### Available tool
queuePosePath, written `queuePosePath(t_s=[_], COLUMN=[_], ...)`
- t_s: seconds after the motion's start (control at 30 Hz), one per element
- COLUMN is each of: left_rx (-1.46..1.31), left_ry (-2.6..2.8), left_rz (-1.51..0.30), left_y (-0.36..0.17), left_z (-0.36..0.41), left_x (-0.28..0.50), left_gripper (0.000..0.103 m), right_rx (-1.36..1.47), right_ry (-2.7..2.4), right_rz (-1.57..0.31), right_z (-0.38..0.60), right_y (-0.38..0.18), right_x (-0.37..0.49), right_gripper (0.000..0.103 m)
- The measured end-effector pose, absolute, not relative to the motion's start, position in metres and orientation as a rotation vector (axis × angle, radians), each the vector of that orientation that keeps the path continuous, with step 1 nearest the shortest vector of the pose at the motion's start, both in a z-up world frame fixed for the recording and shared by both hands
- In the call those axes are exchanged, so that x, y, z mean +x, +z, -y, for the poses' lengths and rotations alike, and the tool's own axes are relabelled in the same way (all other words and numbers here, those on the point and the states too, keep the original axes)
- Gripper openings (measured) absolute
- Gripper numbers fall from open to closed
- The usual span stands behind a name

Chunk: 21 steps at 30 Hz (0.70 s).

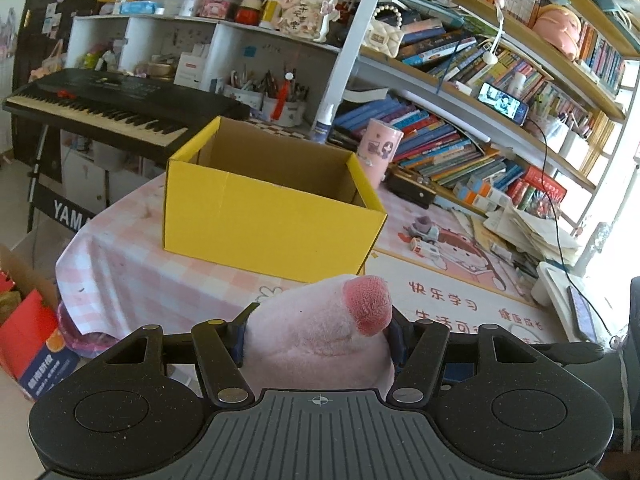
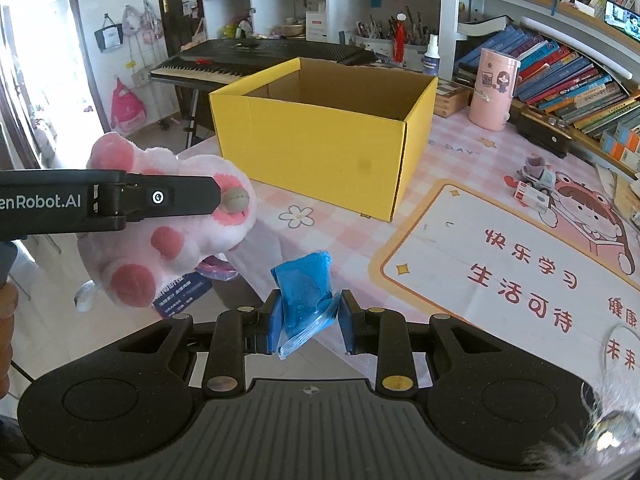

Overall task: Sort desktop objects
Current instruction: 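Carry the plush toy with the left gripper toward the yellow box while the right carries the bag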

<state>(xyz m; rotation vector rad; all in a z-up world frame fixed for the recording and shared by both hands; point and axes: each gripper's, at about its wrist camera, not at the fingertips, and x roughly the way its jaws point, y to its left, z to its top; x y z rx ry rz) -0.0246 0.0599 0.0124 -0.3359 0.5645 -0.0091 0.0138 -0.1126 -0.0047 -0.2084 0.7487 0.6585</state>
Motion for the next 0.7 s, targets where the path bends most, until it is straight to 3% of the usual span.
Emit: queuePosePath(t_s=[0.7], left_rx=[-0.343], left_ry=[-0.038], left_rz=[-0.555], left_y=[0.013], left_z=[-0.071], left_x=[-0.017], left_gripper=[0.062], right_rx=[-0.202], right_ry=[0.619], right_rz=[-0.761], right_z=[0.102], right_y=[-0.002], right_x=[0.022], right_gripper=[0.026])
